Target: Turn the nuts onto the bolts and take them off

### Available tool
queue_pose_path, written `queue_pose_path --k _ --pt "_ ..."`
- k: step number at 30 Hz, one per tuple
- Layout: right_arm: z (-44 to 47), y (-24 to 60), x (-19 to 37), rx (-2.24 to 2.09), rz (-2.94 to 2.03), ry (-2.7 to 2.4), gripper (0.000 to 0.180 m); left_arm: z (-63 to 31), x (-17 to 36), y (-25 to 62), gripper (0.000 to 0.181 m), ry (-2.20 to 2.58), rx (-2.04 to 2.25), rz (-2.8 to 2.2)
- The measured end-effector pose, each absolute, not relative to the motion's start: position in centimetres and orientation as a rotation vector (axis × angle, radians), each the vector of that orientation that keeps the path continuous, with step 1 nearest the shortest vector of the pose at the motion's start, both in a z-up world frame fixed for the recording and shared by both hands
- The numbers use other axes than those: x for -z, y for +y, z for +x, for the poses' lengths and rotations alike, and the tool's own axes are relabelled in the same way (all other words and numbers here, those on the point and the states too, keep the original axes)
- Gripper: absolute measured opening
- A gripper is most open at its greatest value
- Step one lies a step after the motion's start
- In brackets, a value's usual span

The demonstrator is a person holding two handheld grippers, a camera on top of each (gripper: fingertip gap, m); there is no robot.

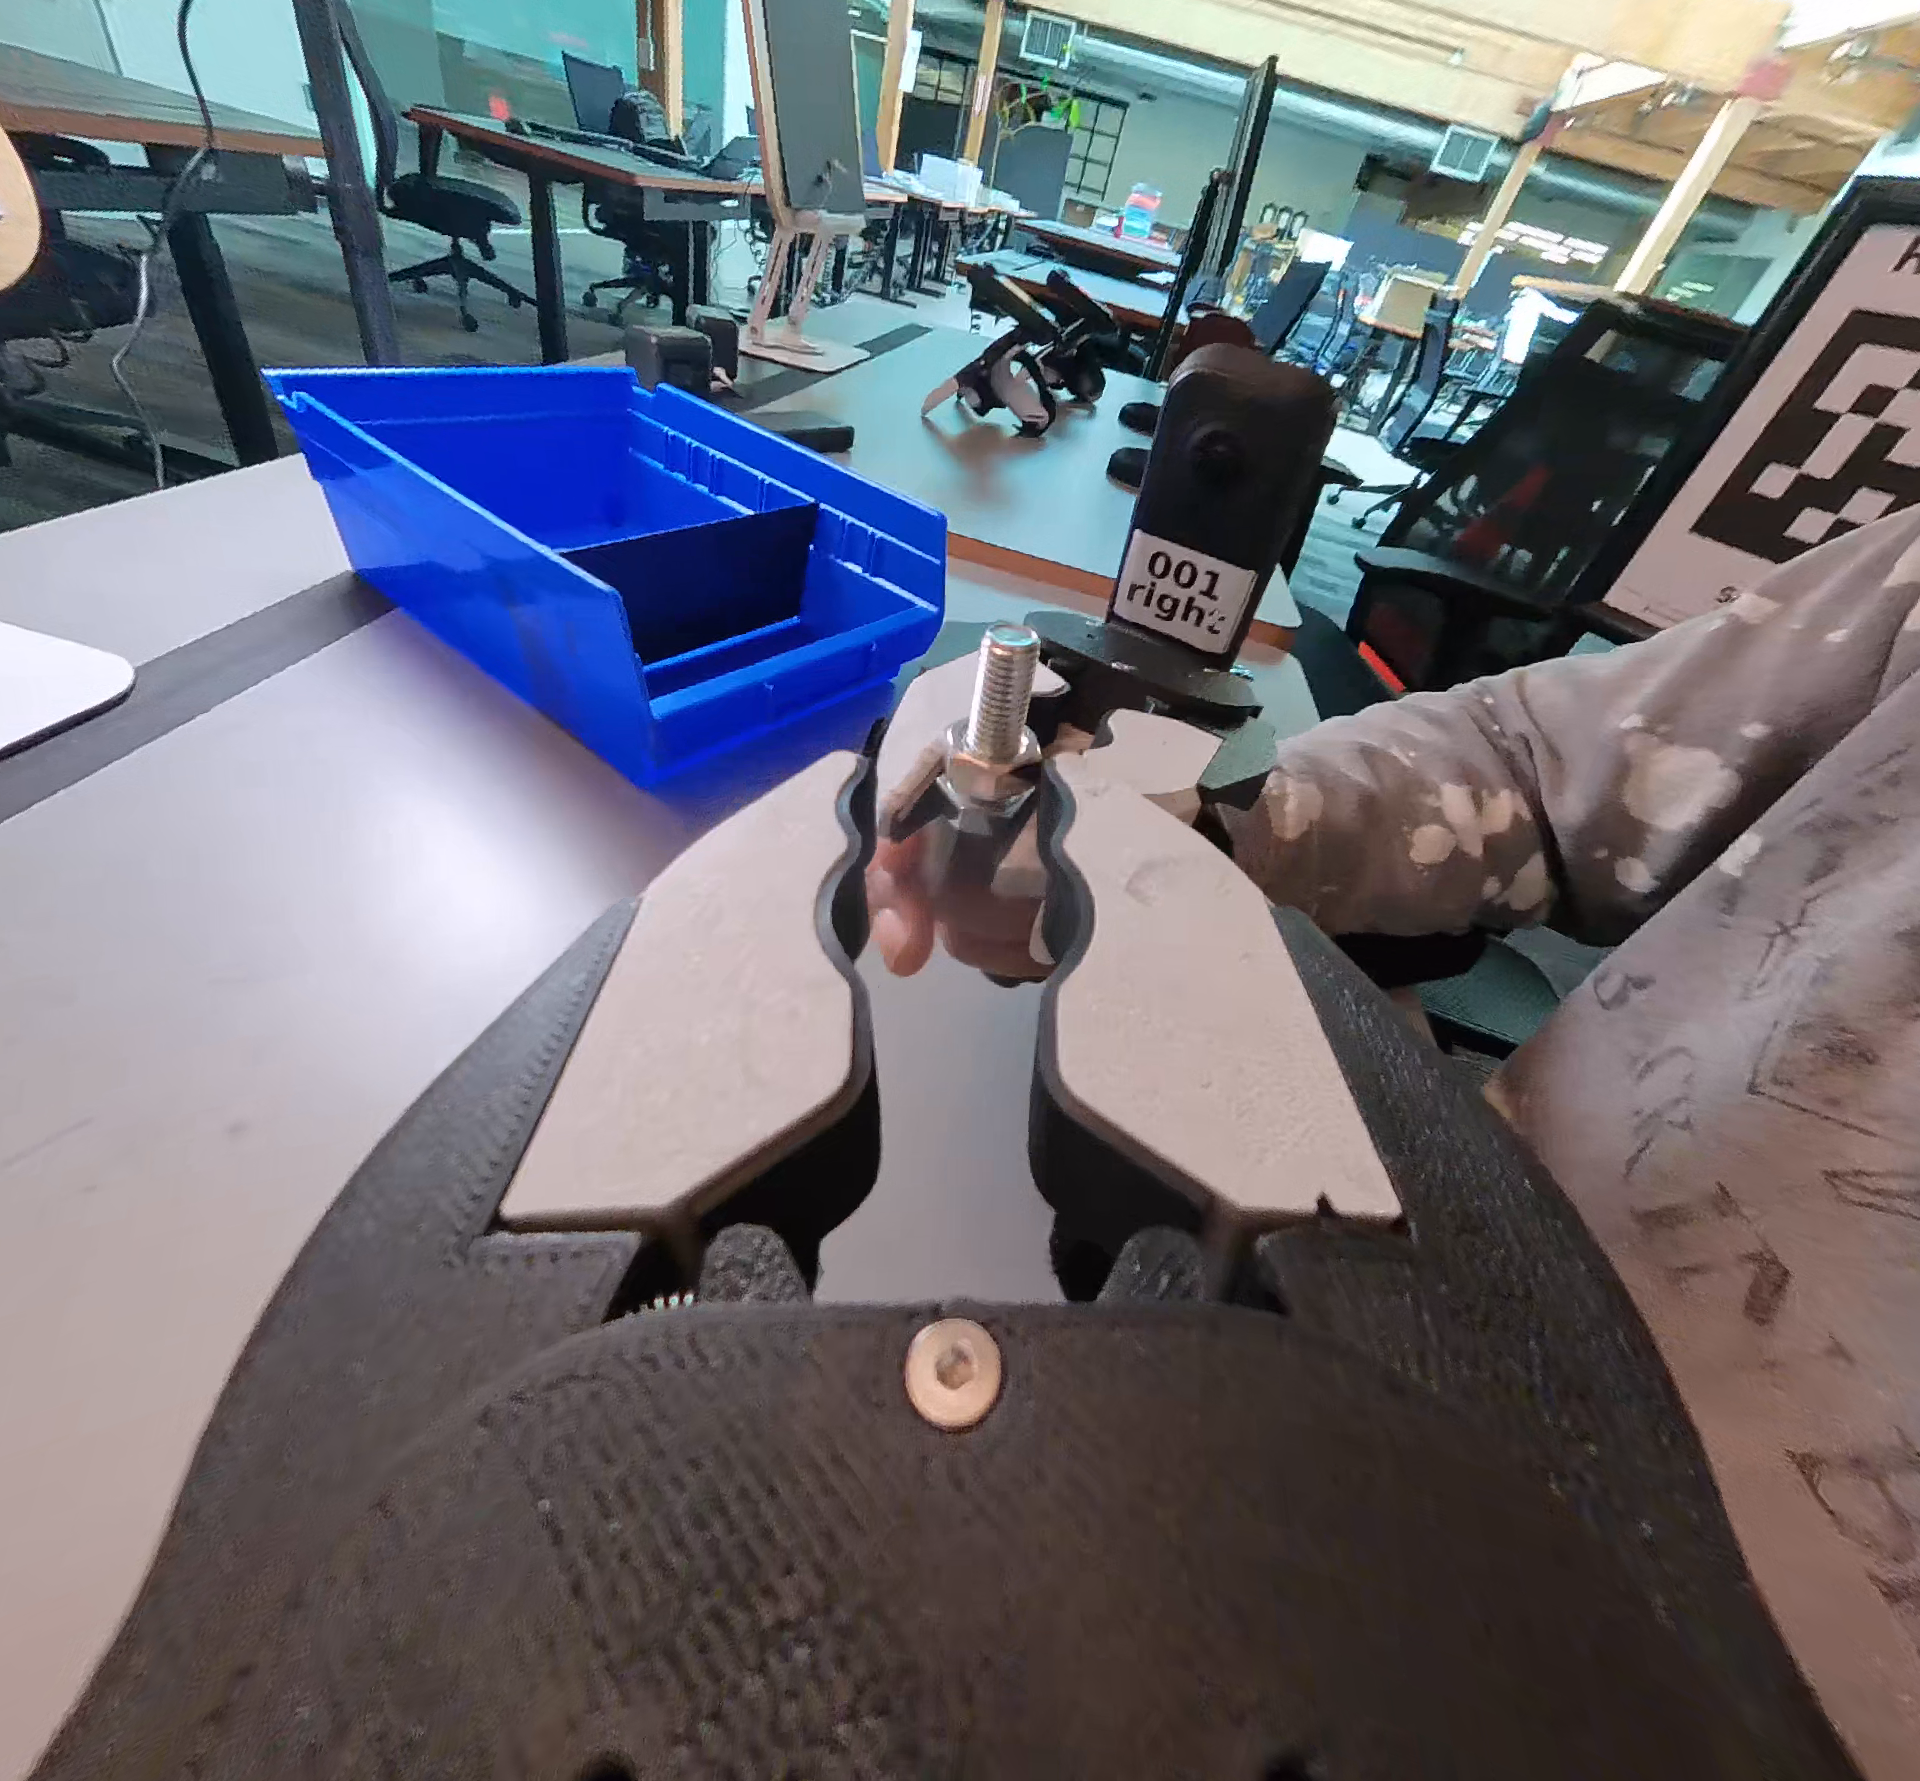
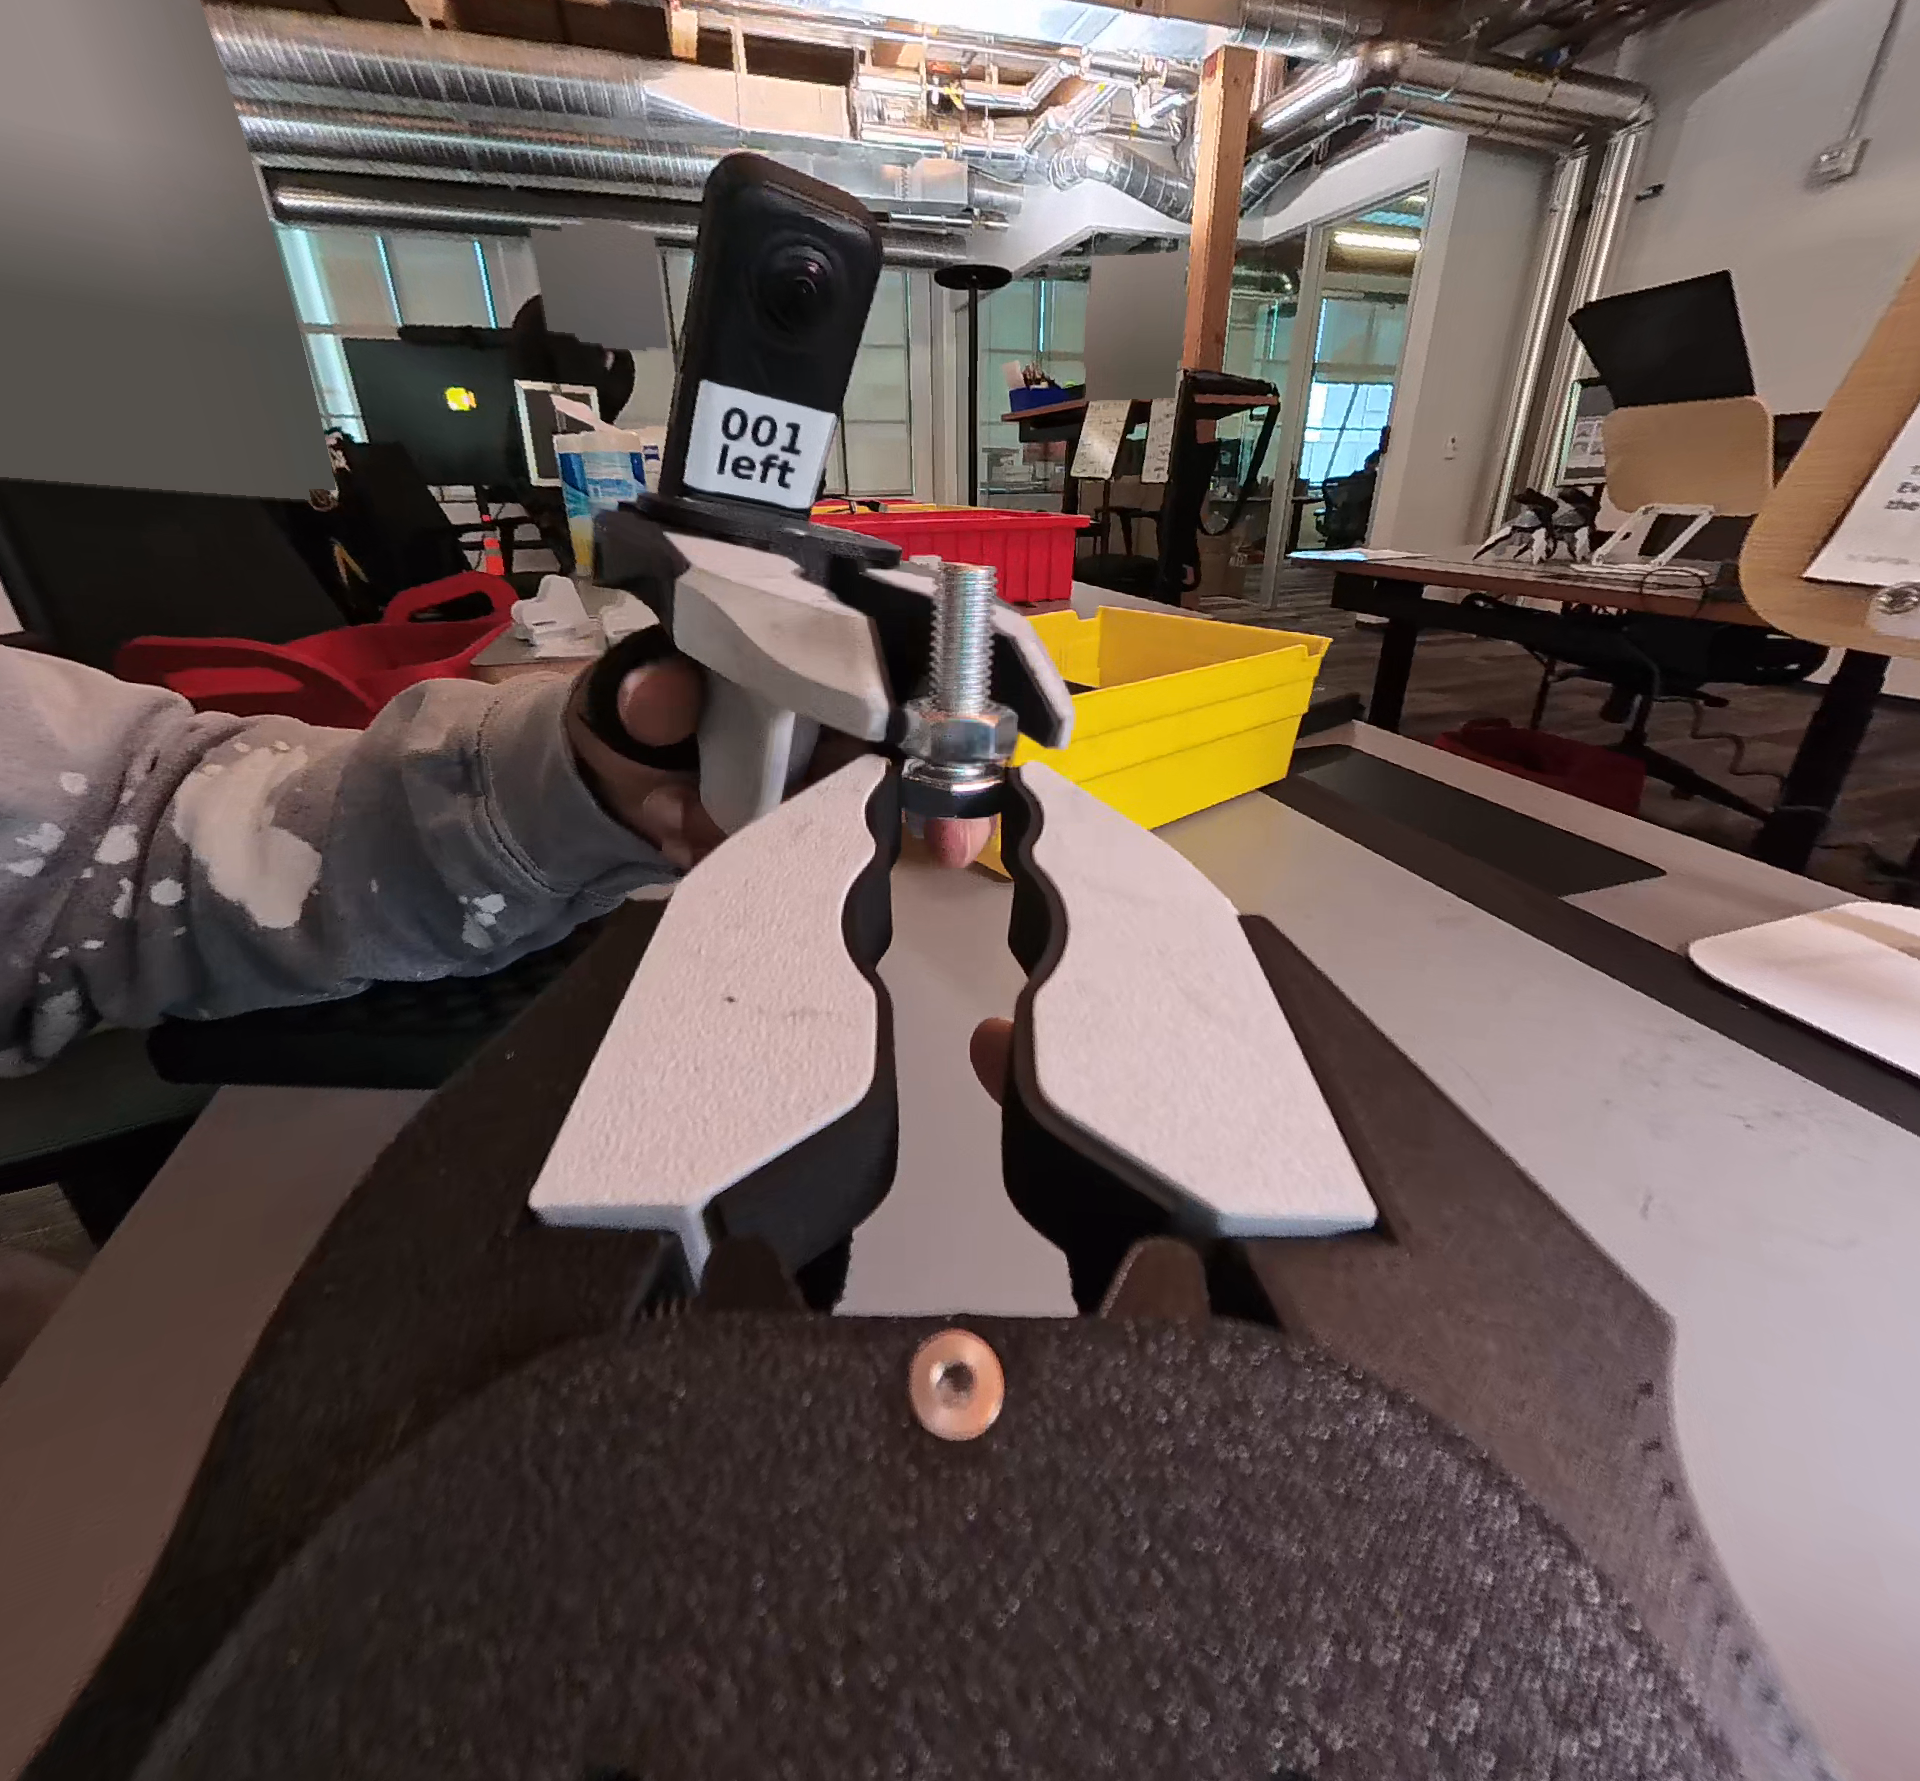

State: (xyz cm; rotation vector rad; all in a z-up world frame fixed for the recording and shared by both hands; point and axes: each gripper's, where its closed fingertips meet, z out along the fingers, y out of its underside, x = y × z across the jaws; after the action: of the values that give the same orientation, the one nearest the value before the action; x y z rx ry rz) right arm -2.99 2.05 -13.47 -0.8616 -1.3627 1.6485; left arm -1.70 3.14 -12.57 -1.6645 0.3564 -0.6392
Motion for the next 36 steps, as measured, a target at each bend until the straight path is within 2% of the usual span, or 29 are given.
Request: queue_pose_path --k 1,3,9,15,20,26,28,31,36 --pt "-3.0 2.3 13.5 -1.645 -0.872 -1.356 0.018 -1.9 12.6 3.2 0.027 0.35 0.634 -1.667" --pt "-2.7 2.5 13.1 -1.686 -0.856 -1.337 0.018 -4.0 12.9 3.8 0.002 0.256 0.529 -1.706" --pt "-3.0 2.4 13.4 -1.654 -0.87 -1.355 0.018 -4.0 12.5 3.5 0.015 0.277 0.552 -1.676" --pt "-3.7 3.8 13.8 -1.546 -0.947 -1.359 0.018 -5.2 12.8 3.9 0.013 0.205 0.544 -1.662" --pt "-3.5 11.6 11.7 -1.269 -1.112 -1.283 0.018 -8.5 14.0 4.8 0.006 0.081 0.452 -1.646" --pt "-1.7 27.0 9.3 -0.808 -1.466 -1.268 0.018 -9.3 14.6 5.2 0.0 0.073 0.36 -1.636" --pt "-1.3 33.0 11.0 -0.627 -1.628 -1.287 0.018 -9.4 15.3 5.4 0.0 0.08 0.332 -1.65" --pt "0.3 40.4 16.5 -0.343 -1.966 -1.31 0.019 -9.6 16.8 5.7 0.0 0.094 0.272 -1.684" --pt "3.6 46.0 24.4 0.077 -2.36 -1.216 0.018 -10.2 19.5 6.2 0.0 0.15 0.142 -1.763"
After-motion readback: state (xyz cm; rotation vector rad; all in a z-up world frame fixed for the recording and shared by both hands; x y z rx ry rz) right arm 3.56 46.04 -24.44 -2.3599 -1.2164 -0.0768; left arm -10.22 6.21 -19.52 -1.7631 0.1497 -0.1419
